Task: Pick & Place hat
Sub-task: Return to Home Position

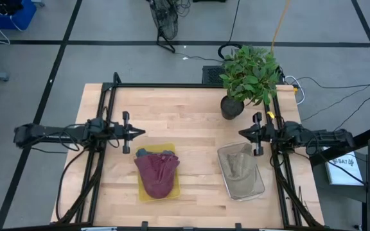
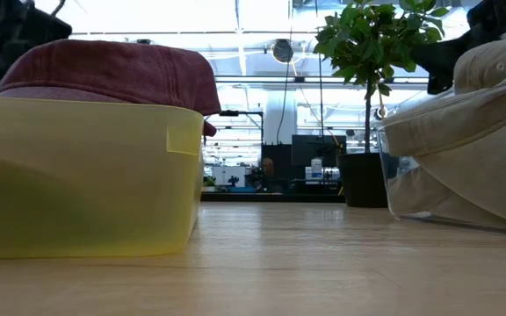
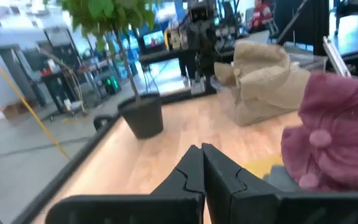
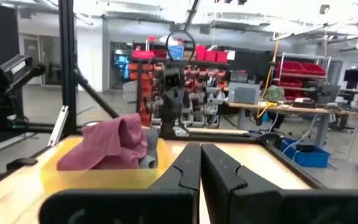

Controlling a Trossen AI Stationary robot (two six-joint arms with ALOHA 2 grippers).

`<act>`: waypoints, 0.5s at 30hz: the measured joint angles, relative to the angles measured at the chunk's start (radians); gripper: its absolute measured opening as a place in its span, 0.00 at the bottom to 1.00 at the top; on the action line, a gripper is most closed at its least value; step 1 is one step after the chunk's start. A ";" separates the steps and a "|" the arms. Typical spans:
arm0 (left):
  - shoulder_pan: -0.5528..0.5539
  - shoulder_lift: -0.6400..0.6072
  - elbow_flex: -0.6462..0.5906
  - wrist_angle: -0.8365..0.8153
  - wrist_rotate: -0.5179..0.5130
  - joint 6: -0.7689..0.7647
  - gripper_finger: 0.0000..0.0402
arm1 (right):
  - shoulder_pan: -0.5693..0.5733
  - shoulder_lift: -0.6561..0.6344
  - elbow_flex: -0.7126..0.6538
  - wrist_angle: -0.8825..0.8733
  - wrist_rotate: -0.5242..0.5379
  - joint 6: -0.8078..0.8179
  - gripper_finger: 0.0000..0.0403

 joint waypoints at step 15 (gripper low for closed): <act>0.068 0.001 0.001 -0.035 0.112 -0.026 0.01 | -0.009 0.001 -0.006 -0.034 -0.059 -0.023 0.00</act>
